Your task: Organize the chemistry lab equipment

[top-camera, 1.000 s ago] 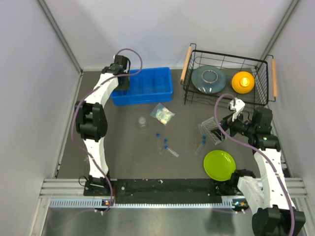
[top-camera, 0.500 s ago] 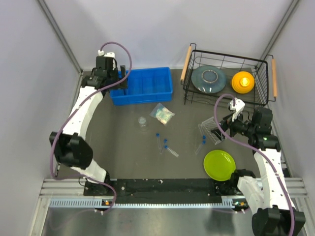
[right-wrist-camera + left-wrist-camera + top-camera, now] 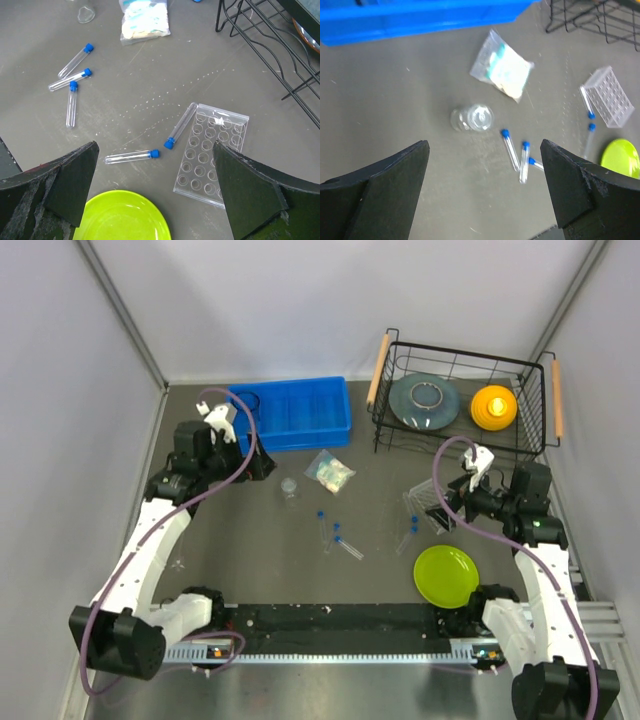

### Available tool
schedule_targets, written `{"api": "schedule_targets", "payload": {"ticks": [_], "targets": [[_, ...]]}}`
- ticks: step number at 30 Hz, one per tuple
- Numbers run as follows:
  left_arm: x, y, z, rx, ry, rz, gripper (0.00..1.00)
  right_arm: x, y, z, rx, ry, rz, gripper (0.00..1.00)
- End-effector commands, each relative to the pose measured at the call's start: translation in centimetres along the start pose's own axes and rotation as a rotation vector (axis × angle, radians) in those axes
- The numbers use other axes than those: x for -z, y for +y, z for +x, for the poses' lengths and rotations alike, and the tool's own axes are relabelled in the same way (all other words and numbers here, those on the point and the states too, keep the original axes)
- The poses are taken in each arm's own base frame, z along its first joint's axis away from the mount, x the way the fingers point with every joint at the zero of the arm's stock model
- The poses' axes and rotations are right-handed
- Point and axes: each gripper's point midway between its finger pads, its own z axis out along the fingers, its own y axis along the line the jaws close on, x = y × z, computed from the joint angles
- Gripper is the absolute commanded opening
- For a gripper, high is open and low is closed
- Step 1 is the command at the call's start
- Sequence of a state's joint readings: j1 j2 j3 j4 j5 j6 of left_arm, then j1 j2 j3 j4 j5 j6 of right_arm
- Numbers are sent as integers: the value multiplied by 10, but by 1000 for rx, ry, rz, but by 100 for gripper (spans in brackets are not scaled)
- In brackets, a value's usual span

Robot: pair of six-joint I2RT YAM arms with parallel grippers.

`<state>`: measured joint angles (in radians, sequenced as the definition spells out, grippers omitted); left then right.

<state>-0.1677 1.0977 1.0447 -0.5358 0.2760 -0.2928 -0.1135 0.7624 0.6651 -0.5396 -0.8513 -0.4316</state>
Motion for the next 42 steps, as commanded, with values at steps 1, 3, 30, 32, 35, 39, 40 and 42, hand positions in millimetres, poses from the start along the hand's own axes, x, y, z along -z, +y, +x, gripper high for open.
{"api": "schedule_targets", "payload": {"ticks": [1,3,30,32,35,39,40,42], "targets": [[6,-29,8,35,-34,157,99,-4,6,-4,43,-34,-55,99],[3,-28,20,47,-12,157,99,-4,7,-2,41,-37,-63,99],[-90,-5,83,-185,338,-228,99,-4,1,3,32,-30,-48,99],[-98,-3,89,-196,370,-236,99,-4,1,3,31,-28,-47,99],[-107,-3,95,-207,405,-236,99,-4,0,3,35,-30,-46,99],[-116,1,101,-218,437,-255,97,-4,0,3,36,-30,-46,99],[-119,2,104,-223,460,-260,95,-4,0,2,36,-31,-45,99],[-122,4,110,-225,483,-264,94,-4,0,2,35,-30,-47,99]]}}
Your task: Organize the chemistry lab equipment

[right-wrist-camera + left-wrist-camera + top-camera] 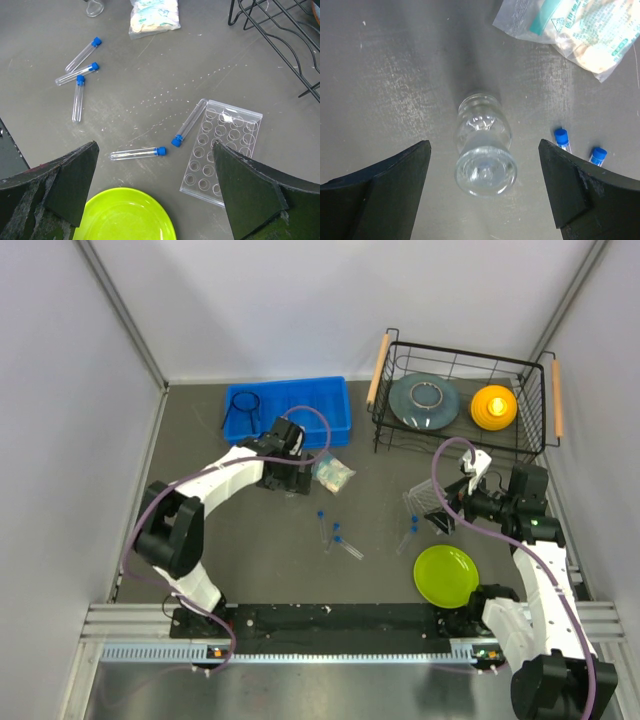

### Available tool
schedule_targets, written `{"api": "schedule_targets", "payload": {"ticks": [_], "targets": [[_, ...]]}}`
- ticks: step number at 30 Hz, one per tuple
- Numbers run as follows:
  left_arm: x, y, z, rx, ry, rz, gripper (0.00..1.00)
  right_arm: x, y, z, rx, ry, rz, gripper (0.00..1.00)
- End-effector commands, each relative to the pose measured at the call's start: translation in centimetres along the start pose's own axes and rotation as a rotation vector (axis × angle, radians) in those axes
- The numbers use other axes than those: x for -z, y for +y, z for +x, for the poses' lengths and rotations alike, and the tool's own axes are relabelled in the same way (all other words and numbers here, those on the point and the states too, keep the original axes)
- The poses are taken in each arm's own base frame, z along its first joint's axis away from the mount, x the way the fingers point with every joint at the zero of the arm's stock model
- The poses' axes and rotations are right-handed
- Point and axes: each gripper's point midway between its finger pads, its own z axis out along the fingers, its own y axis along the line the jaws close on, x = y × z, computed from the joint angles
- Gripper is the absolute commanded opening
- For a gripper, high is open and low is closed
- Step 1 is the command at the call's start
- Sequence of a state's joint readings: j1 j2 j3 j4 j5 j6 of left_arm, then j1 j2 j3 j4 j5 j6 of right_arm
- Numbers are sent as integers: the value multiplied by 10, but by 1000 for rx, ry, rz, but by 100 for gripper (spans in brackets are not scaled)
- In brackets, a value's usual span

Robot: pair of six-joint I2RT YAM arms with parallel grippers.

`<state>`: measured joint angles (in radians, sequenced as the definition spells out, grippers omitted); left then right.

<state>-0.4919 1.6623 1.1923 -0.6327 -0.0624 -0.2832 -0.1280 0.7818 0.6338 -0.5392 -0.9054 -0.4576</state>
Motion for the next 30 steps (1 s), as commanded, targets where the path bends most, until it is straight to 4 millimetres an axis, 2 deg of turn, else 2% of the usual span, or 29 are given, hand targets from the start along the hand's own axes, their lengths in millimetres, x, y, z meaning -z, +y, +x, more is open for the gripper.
{"api": "schedule_targets", "payload": {"ticks": [1,7,16,20,21,25,30], "targets": [[-7,-1,-8,-26,16,-16,92,0,-5,-9,56,-33,4,99],[-15,-1,-2,-31,47,-25,85,1,-5,-9,56,-33,7,99],[-17,-2,-2,-31,58,-24,70,1,-5,-10,58,-34,6,99],[-16,-1,-3,-31,57,-28,57,1,-5,-10,58,-34,6,99],[-14,-1,-6,-29,48,-27,46,1,-4,-10,60,-35,3,99],[-5,-4,-13,-27,14,-14,28,1,-4,-10,63,-36,4,99],[18,-6,-29,-32,-60,7,22,1,-4,-11,64,-38,1,99]]}}
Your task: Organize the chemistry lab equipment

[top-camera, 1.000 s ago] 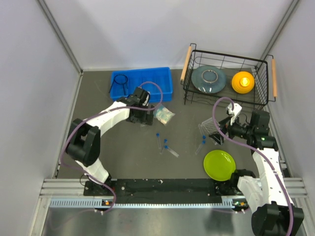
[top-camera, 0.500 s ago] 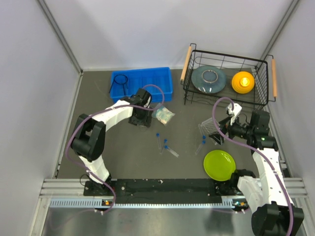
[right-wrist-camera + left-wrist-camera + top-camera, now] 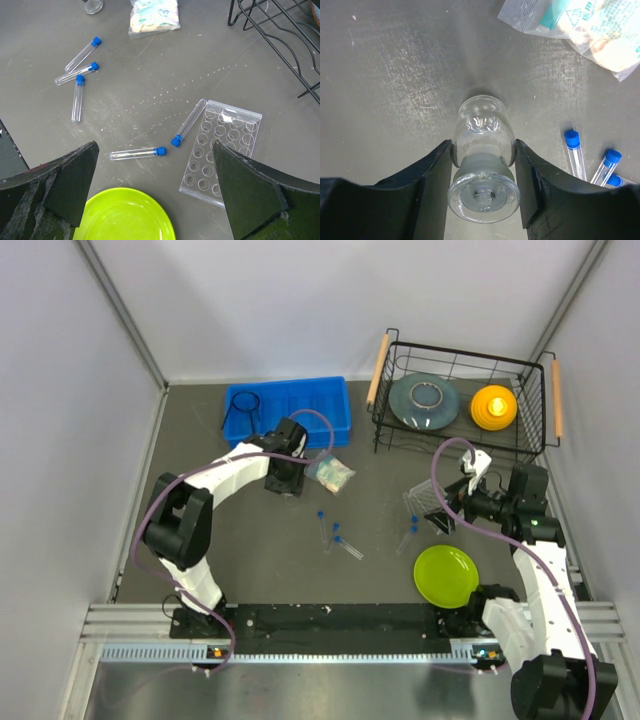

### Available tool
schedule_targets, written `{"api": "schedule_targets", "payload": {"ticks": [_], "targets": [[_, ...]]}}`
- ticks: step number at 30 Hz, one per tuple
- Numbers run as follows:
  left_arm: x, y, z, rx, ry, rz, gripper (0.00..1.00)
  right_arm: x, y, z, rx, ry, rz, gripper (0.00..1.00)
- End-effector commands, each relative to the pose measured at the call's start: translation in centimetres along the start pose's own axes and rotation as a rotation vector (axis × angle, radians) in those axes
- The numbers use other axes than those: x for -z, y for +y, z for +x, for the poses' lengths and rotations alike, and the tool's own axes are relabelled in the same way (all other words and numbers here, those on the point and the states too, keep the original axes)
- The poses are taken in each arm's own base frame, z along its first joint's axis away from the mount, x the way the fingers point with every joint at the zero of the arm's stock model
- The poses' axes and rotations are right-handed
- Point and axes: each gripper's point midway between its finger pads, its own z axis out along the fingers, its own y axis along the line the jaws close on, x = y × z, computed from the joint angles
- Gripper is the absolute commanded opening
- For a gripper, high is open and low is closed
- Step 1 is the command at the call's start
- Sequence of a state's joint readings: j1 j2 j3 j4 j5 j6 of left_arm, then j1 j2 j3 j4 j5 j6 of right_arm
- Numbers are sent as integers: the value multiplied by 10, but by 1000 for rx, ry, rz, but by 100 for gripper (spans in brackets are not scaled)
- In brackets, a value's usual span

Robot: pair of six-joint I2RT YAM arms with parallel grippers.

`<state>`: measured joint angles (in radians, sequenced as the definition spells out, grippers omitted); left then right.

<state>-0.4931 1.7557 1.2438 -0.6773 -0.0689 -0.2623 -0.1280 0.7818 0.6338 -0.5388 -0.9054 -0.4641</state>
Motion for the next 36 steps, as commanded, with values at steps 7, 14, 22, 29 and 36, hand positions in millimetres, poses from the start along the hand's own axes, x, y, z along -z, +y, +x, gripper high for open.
{"api": "schedule_targets", "payload": {"ticks": [7,14,22,29,36], "targets": [[76,3,-66,-12,-234,-10,22,2,-3,-11,59,-40,2,99],[112,20,-127,22,-337,1,22,2,-3,-13,67,-45,3,99],[113,57,-191,93,-401,-3,22,2,-2,-13,67,-47,-1,99],[96,81,-235,141,-442,-41,22,2,-1,-13,62,-47,-6,99],[70,92,-263,158,-495,-79,22,1,-1,-12,57,-45,-13,99]]}}
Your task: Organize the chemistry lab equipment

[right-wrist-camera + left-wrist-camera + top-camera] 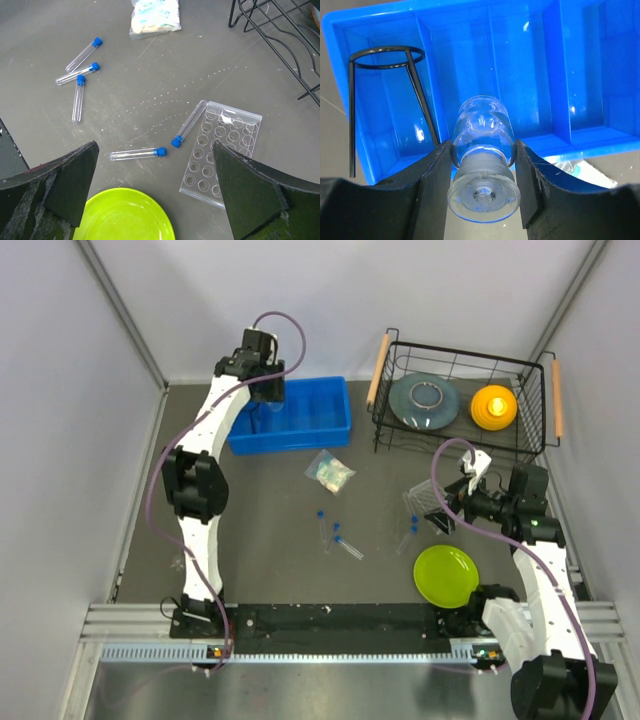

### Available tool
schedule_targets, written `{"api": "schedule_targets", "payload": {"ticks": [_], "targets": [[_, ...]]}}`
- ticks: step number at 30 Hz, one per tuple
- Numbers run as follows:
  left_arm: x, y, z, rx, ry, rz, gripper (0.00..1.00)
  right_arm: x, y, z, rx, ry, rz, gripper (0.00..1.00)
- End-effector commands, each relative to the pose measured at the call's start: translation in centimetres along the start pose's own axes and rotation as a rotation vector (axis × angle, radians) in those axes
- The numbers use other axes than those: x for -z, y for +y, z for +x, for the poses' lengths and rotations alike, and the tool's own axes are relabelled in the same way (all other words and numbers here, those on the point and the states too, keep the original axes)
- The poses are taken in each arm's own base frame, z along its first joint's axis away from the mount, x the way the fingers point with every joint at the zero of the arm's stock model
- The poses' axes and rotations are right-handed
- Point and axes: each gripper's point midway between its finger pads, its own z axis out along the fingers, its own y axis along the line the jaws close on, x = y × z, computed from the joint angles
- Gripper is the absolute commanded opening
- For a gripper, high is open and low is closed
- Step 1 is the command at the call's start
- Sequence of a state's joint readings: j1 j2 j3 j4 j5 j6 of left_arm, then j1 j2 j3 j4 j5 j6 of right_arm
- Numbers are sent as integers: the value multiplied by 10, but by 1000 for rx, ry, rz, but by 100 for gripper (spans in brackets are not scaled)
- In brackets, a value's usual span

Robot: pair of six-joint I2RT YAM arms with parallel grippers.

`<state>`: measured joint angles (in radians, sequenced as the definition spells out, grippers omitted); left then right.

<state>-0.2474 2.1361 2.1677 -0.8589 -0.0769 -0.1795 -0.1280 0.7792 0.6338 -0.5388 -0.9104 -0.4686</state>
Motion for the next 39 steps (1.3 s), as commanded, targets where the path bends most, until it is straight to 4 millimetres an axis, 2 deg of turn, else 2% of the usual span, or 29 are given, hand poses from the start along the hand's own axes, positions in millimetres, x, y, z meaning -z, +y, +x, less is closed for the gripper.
{"api": "schedule_targets", "payload": {"ticks": [1,8,17,26,39], "targets": [[-5,3,-41,7,-141,-17,22,1,-1,-11,50,-40,-11,99],[-41,12,-30,-25,-118,-66,22,1,-2,-11,48,-39,-10,99],[-69,23,-3,-64,-44,-103,23,1,-1,-11,50,-37,-11,99],[-86,21,17,-70,12,-84,27,1,-2,-10,54,-35,-8,99],[-97,24,36,-74,62,-89,41,1,-2,-9,54,-30,-7,99]]}}
